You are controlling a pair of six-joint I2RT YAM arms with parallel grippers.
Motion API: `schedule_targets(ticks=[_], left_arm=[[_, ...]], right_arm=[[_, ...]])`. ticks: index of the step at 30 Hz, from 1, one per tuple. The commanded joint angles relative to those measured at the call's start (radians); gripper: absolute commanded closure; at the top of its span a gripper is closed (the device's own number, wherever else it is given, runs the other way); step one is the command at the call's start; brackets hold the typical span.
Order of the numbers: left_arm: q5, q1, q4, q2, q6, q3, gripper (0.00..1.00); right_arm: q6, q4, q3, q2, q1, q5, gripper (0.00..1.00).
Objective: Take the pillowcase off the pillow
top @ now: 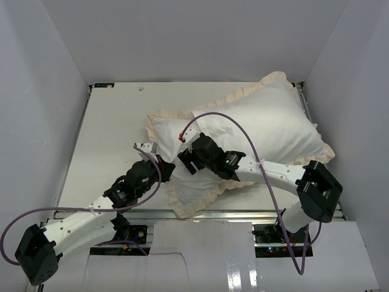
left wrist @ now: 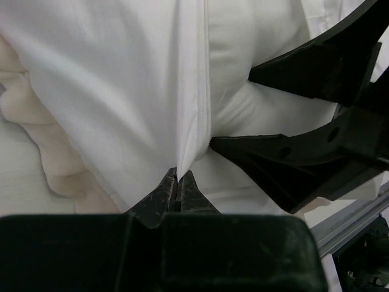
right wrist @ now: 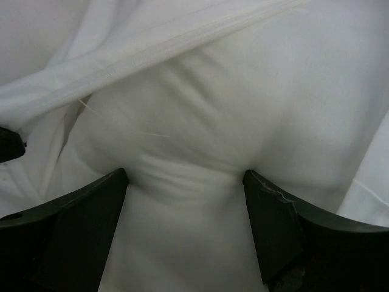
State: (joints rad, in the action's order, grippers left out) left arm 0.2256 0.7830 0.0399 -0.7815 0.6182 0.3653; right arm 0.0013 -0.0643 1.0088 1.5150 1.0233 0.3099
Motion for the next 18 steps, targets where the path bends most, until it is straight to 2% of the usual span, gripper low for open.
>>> schedule_targets(ticks=[1, 4, 5, 7, 9, 10, 14, 18], left_arm=[[0.053, 0.004, -0.034, 0.053, 0.018, -0.020, 1.00], [0.089, 0.004, -0.075, 0.080, 0.029, -0.023, 1.00], [0.095, 0.004, -0.081, 0.086, 0.031, -0.025, 1.00], [0.116, 0.004, -0.087, 0.099, 0.038, -0.028, 1.00], [0.129, 0.004, -0.098, 0.114, 0.041, -0.031, 1.00], [0.142, 0.004, -0.101, 0.119, 0.044, -0.031, 1.00], [0.176, 0.004, -0.124, 0.129, 0.054, -0.031, 1.00], [0.187, 0.004, -0.132, 0.108, 0.057, -0.025, 1.00]], right_arm=[[-0.037, -0.088, 0.005, 0.069, -0.002, 0.204, 0.16], [-0.035, -0.088, 0.005, 0.112, -0.003, 0.247, 0.23], [-0.032, -0.085, 0.013, 0.125, -0.003, 0.259, 0.35], [-0.026, -0.077, 0.023, 0.157, -0.005, 0.279, 0.51], [-0.026, -0.074, 0.048, 0.181, -0.011, 0.282, 0.76], [-0.024, -0.074, 0.060, 0.186, -0.025, 0.297, 0.91], [-0.027, -0.062, 0.140, 0.182, -0.106, 0.293, 0.92], [-0.009, -0.032, 0.223, 0.120, -0.250, 0.180, 0.92]])
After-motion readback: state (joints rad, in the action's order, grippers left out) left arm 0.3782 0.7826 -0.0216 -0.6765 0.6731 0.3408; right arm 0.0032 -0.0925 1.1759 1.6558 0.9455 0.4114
